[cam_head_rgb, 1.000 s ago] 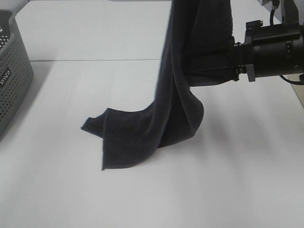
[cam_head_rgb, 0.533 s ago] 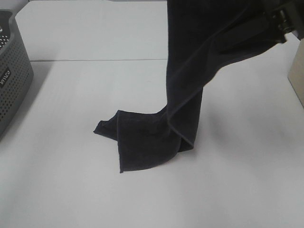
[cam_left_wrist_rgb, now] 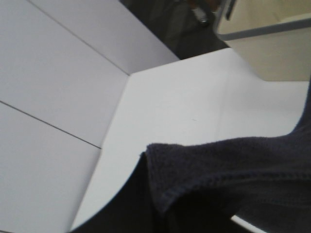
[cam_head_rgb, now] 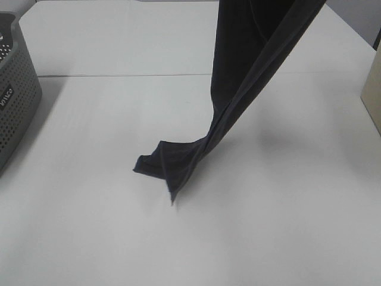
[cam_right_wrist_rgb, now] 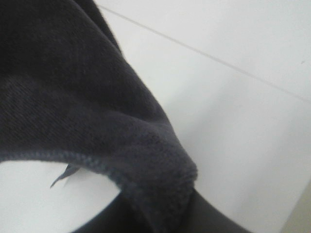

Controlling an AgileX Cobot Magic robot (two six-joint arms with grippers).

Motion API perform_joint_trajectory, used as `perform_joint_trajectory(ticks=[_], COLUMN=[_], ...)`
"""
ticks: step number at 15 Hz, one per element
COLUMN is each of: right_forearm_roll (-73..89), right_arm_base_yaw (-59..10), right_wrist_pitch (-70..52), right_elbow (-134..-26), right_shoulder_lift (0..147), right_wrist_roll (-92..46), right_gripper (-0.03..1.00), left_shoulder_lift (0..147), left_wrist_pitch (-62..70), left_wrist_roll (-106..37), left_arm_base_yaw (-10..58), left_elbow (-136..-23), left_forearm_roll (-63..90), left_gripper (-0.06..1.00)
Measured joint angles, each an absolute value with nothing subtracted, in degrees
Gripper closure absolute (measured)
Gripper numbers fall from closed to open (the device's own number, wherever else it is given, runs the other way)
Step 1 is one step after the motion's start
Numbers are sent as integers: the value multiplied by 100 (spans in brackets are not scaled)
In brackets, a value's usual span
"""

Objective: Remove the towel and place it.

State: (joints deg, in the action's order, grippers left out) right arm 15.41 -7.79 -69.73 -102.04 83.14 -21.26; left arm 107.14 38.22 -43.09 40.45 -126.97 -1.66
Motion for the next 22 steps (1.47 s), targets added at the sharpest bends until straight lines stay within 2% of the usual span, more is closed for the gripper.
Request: perform_joint_trajectory(ticks=[4,5,9,12,15,18,22], right_forearm_roll=[1197,1266,1896,2320,2040,1541,1547], right_arm_base_yaw=[-779,-779,-779,-779,-779,-779,-779], right_wrist_pitch=[-6698,-5953,-4847,-4767,-5174,-5306,-4377], right_elbow=[-11866,-12387,-12651,-12662,-12662,-12662,-12662], right_shoulder_lift=[9190,9568,10010,10181,10267,10376,10485], right_wrist_roll=[-2332,-2372,-2756,-3638,-4515,-4721,-4589], right_gripper=[96,96,96,96,96,96,96], left_shoulder_lift=[10726,10806,11058,11224,11356,11419,11551], left_wrist_pitch=[2578,2091,934,281,269,458,378], left_wrist_roll=[-3054,-2830,-2785,-2767,-2767,-2813,-3117], left_arm_base_yaw=[3650,3363,3002,2716,2504,2464,2366], left_elbow=[-12697,-12697,-12697,-12697,-12697,-12697,-12697], left_forearm_roll=[-1071,-1100,-1117,-1026,-1031,-1043,-1049], left_gripper=[94,94,94,94,94,94,94])
